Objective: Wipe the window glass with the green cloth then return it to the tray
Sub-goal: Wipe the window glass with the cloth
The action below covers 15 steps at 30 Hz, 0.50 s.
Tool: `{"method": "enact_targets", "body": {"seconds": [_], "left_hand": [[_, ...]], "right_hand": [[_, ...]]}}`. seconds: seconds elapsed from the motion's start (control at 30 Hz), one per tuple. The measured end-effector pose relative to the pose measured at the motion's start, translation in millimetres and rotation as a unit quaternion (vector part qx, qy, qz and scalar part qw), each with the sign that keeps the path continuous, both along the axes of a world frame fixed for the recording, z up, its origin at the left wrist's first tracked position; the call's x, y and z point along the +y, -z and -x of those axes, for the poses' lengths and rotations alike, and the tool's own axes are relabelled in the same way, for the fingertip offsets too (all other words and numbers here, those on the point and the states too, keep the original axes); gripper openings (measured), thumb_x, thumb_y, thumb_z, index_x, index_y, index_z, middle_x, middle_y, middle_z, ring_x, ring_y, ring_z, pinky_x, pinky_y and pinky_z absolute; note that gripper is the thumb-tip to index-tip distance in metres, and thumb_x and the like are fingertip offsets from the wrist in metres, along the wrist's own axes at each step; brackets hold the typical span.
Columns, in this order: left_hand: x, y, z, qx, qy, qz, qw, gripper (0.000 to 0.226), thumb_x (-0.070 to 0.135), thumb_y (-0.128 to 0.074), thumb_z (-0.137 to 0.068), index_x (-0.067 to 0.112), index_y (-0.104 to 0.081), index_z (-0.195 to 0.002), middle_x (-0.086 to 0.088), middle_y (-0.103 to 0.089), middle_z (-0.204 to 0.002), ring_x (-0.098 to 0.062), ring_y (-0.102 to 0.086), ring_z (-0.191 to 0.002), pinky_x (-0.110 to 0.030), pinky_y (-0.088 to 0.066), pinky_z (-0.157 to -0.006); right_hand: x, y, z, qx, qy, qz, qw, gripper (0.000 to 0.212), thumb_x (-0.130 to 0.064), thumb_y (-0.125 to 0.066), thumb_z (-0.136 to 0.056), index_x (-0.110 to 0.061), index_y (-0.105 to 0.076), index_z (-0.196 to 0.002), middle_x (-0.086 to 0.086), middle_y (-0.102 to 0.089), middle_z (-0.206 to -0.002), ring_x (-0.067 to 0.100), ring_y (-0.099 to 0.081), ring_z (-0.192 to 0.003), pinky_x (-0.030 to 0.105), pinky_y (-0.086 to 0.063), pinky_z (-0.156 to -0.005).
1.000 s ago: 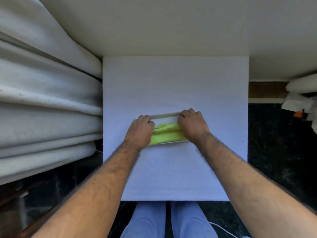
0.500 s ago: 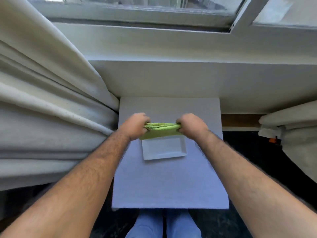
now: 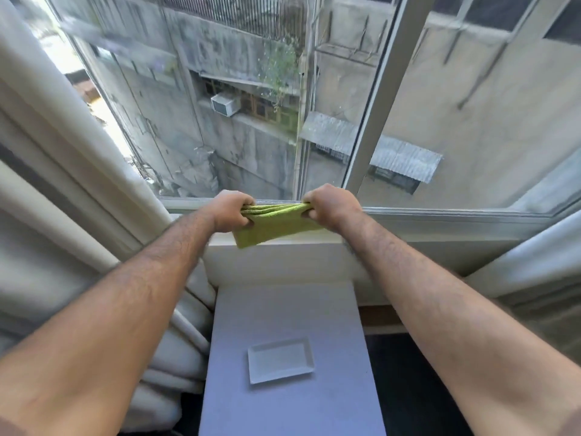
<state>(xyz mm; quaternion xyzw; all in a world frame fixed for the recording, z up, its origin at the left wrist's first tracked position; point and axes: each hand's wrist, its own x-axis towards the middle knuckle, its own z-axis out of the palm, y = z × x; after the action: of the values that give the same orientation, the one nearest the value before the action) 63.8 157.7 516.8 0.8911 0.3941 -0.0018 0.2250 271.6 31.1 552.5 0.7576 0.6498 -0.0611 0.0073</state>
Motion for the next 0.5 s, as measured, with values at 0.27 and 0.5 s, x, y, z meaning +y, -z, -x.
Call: {"method": "enact_targets", "body": {"seconds": [0.27, 0.5], "left_hand": [[18.3, -191.6, -14.3, -0.106, 0.006, -0.097, 0.99, 0.016, 0.02, -0.081, -0.086, 0.025, -0.077, -0.101, 0.01, -0.064, -0.079, -0.014, -0.06, -0.08, -0.023, -0.043, -0.074], [11.9, -312.1, -12.6, -0.116, 0.029, -0.216, 0.969, 0.014, 0.018, -0.08, -0.087, 0.02, -0.077, -0.1, 0.013, -0.06, -0.074, -0.014, -0.058, -0.076, -0.027, -0.04, -0.073]], "right_hand": [[7.0, -186.2, -16.2, -0.068, -0.008, -0.136, 0.988, 0.018, -0.028, -0.068, -0.1, -0.015, -0.076, -0.11, 0.009, -0.073, -0.097, 0.032, -0.073, -0.097, 0.034, -0.053, -0.076], [-2.1, -298.8, -11.2, -0.095, -0.028, -0.226, 0.969, 0.024, -0.032, -0.07, -0.101, -0.014, -0.077, -0.114, 0.005, -0.071, -0.094, 0.025, -0.07, -0.087, 0.03, -0.054, -0.078]]}}
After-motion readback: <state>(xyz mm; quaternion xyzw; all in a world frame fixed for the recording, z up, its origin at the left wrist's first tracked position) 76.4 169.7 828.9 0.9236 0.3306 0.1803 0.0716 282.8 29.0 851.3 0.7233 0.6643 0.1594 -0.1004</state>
